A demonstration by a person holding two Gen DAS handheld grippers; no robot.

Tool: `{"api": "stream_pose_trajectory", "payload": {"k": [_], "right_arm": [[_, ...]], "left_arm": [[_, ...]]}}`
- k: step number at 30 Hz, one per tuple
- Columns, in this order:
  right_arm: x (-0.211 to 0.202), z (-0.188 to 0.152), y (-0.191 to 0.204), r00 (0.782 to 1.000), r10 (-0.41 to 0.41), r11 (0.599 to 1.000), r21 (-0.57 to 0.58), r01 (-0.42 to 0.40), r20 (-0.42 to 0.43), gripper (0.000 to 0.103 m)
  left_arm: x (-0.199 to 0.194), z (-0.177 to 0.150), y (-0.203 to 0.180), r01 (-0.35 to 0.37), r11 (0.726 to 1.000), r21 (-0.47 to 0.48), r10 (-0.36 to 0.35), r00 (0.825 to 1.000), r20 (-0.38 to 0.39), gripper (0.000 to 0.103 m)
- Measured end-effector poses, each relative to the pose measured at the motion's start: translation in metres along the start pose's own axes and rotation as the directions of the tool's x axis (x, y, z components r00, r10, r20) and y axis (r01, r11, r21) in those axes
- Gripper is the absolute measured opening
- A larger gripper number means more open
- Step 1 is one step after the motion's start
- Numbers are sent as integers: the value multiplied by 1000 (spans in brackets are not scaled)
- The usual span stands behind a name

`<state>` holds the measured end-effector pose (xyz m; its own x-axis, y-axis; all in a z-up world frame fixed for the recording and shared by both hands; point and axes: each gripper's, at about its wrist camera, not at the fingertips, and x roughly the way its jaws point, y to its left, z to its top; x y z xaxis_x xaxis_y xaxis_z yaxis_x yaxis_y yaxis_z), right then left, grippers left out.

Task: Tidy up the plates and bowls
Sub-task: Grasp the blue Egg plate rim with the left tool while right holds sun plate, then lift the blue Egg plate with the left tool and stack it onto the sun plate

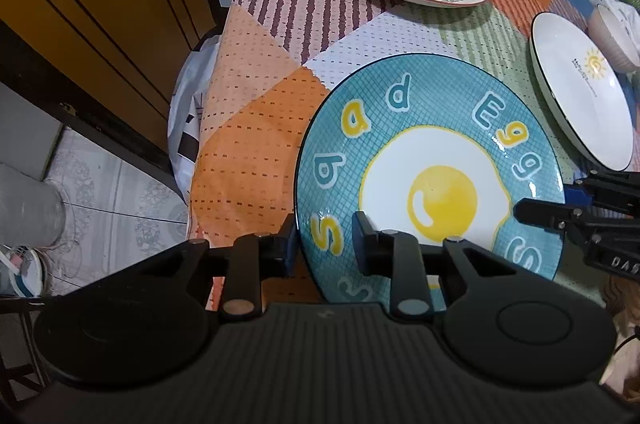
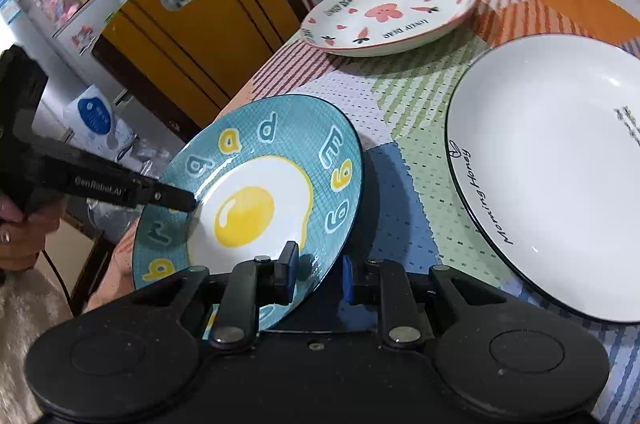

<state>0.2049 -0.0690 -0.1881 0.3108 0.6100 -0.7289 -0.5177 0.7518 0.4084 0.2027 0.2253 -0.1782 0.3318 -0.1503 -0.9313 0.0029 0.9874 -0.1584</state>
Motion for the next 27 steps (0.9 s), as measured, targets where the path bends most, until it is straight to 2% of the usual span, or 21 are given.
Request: {"api": "stream_pose_trajectory", "payload": {"k": [3, 5, 13, 19, 22, 27], "right_arm": [[-1, -2, 7, 1000, -10, 997, -72, 10, -1, 27], [-2, -3, 8, 1000, 10, 997, -81, -12, -21, 26], [-19, -15, 8, 1000, 15, 996, -87, -15, 4, 26], [-48, -19, 0, 998, -5, 999, -40, 7, 58, 26], [-66, -19, -5, 996, -24, 999, -19, 26, 89, 26], [-94, -16, -13, 987, -62, 998, 9, 61, 149, 26]], "left_arm": [[0, -1, -3, -23, 1000, 18, 23, 1000, -1, 27], [-1, -1, -4, -32, 999, 21, 32, 999, 4, 27], [-22, -3, -14, 34, 999, 12, -35, 996, 87, 26], [-42, 7, -29, 139, 990, 8, -139, 984, 108, 26], [-52, 12, -38, 191, 982, 8, -190, 971, 142, 25], [-60, 28, -58, 237, 971, 12, -235, 957, 171, 25]]}}
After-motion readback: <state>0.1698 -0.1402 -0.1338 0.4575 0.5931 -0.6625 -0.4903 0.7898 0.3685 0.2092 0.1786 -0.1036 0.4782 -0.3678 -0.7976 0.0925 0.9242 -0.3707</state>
